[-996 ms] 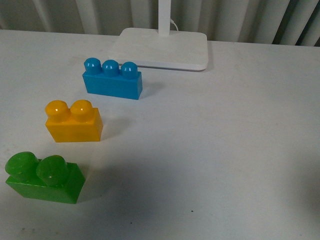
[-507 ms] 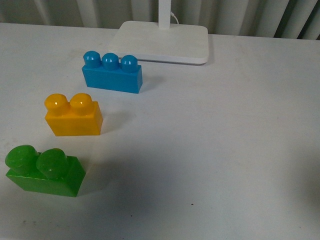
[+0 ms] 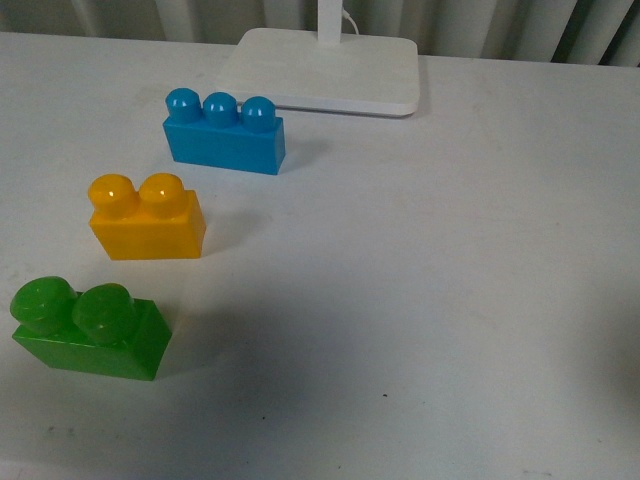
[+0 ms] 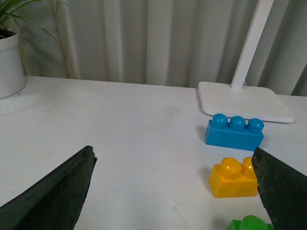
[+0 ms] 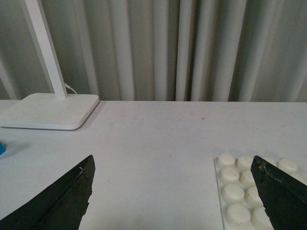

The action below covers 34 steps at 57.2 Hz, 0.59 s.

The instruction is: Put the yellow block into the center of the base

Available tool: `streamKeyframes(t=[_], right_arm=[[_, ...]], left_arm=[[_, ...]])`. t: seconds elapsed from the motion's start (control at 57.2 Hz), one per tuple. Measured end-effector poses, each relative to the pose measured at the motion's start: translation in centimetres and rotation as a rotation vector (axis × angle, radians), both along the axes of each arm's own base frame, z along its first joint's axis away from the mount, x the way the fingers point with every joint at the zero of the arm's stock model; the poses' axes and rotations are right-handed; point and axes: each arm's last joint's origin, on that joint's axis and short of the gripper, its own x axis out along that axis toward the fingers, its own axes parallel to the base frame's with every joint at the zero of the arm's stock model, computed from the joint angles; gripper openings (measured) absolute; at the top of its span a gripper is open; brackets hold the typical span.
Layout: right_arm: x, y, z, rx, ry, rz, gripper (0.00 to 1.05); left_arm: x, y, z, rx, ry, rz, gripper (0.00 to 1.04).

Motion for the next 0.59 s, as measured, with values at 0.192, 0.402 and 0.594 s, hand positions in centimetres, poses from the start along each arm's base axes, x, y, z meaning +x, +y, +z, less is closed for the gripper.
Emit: streamKeyframes(t=[0.192,0.402,0.594], right_arm=[[1.7,-2.5,1.7,0.009,0.243,-0.095,0.96],[6.0,-5.9,3.3,-0.066,0.396,-0.144,0.96],[10.5,-8.4,1.3,-0.093,0.608,-0.109,0.96]], left_arm=[[0.0,0.0,0.0,0.0,0.0,0.0,0.98],[0.0,0.0,0.0,0.0,0.0,0.0,0.98],[0.0,0.0,0.0,0.0,0.0,0.0,0.98]])
